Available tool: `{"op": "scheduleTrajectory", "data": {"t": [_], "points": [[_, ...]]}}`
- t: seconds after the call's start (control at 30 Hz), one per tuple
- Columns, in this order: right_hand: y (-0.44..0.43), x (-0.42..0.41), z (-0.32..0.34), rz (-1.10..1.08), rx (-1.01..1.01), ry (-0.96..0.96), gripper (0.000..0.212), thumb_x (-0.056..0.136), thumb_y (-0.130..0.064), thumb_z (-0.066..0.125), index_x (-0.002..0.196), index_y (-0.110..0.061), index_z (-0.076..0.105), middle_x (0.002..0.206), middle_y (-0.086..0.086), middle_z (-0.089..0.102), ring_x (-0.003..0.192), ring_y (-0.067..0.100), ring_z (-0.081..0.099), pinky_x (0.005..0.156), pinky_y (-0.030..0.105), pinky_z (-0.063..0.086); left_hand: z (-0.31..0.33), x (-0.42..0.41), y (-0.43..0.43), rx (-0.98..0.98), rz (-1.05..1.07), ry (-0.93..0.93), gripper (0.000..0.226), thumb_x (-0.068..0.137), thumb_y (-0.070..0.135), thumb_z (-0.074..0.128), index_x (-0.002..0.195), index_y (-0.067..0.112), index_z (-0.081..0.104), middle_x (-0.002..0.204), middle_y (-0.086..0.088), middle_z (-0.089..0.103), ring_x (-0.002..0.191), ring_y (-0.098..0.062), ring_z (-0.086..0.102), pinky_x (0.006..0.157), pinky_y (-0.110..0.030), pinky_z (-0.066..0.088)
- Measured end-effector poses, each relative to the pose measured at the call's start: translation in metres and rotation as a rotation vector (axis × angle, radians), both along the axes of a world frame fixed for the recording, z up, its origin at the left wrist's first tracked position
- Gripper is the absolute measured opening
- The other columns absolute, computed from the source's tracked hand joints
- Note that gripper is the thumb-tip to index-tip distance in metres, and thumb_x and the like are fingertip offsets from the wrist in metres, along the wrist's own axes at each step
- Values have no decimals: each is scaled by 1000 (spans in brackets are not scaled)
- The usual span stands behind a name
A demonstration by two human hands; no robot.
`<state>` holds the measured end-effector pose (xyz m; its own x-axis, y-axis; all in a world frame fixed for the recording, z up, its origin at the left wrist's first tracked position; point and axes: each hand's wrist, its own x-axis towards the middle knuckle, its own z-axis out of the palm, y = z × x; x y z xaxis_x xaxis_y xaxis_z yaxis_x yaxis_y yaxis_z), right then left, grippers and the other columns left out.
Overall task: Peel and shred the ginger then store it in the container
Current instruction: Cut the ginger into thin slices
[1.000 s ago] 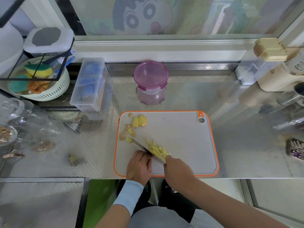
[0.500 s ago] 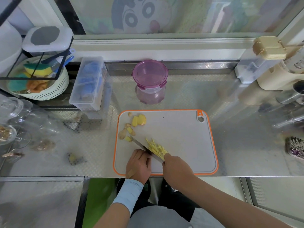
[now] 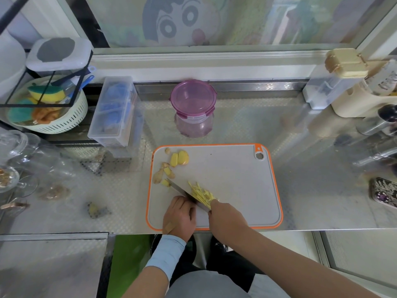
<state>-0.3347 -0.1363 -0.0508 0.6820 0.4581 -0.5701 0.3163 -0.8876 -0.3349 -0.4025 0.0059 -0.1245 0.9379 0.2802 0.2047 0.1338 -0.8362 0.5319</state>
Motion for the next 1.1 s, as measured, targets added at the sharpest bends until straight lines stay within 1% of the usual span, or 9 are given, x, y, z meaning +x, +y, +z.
{"op": "scheduleTrajectory", "data": {"t": [0.23, 0.37, 0.5, 0.63, 0.77, 0.87, 0.97, 1.03, 1.1], "points": [[-13, -7, 3, -11, 6, -18, 5, 99, -14, 43, 104, -16, 43, 72, -5, 44, 60, 10, 44, 46, 23, 30, -2, 0, 0, -2, 5, -22, 19, 81, 14, 51, 74, 10, 68, 81, -4, 64, 88, -20, 54, 76, -25, 46], [-11, -7, 1, -8, -4, -13, 10, 99, -14, 43, 109, -13, 46, 76, -3, 47, 66, 15, 49, 49, 24, 35, -3, -1, 0, -22, 9, -19, 18, 81, 14, 52, 75, 11, 68, 82, -3, 64, 89, -20, 54, 75, -26, 46], [-5, -3, 0, 7, -12, 7, 15, 100, -14, 42, 114, -11, 47, 83, 0, 49, 74, 20, 51, 62, 29, 41, -2, -1, 0, 0, 7, -9, 17, 80, 15, 51, 74, 12, 67, 81, -2, 63, 89, -20, 54, 75, -25, 45], [-6, 13, 5, 44, -12, 38, 15, 102, -21, 38, 90, -15, 43, 89, 5, 53, 80, 26, 54, 66, 31, 44, 3, 2, 0, 31, -4, 10, 21, 83, 18, 48, 73, 12, 66, 78, -2, 61, 85, -19, 52, 71, -26, 45], [-14, 36, 7, -20, -22, 67, 27, 98, -31, 40, 73, -23, 36, 74, -2, 49, 70, 21, 52, 60, 31, 41, 14, 11, 7, 34, -31, 105, 19, 84, 21, 49, 74, 18, 64, 79, 3, 59, 81, -16, 49, 63, -29, 46], [-20, 48, 15, -59, -1, 79, 26, 95, -33, 44, 73, -20, 41, 72, -2, 52, 67, 19, 51, 57, 31, 39, 23, 22, 20, -126, 128, 181, 10, 86, 13, 60, 79, 19, 65, 86, 5, 59, 84, -16, 52, 69, -26, 44], [-21, 57, 27, -71, 21, 96, 27, 94, -37, 49, 79, -14, 53, 73, 1, 57, 64, 17, 51, 54, 28, 36, 41, 35, 41, -322, 331, 144, 9, 88, 10, 62, 90, 16, 68, 94, 3, 61, 82, -14, 55, 73, -23, 40], [-20, 59, 33, -116, 64, 115, 32, 91, -39, 51, 87, -10, 62, 76, 4, 63, 67, 19, 55, 59, 29, 41, 55, 41, 55, -354, 399, 123, 10, 89, 11, 61, 93, 16, 69, 95, 2, 62, 79, -12, 54, 73, -22, 37], [-19, 57, 36, -141, 100, 133, 28, 90, -38, 52, 82, -13, 60, 74, 3, 62, 66, 19, 54, 59, 29, 41, 64, 43, 65, -371, 445, 129, 11, 90, 14, 59, 94, 18, 68, 95, 1, 63, 78, -12, 55, 73, -23, 38]]}}
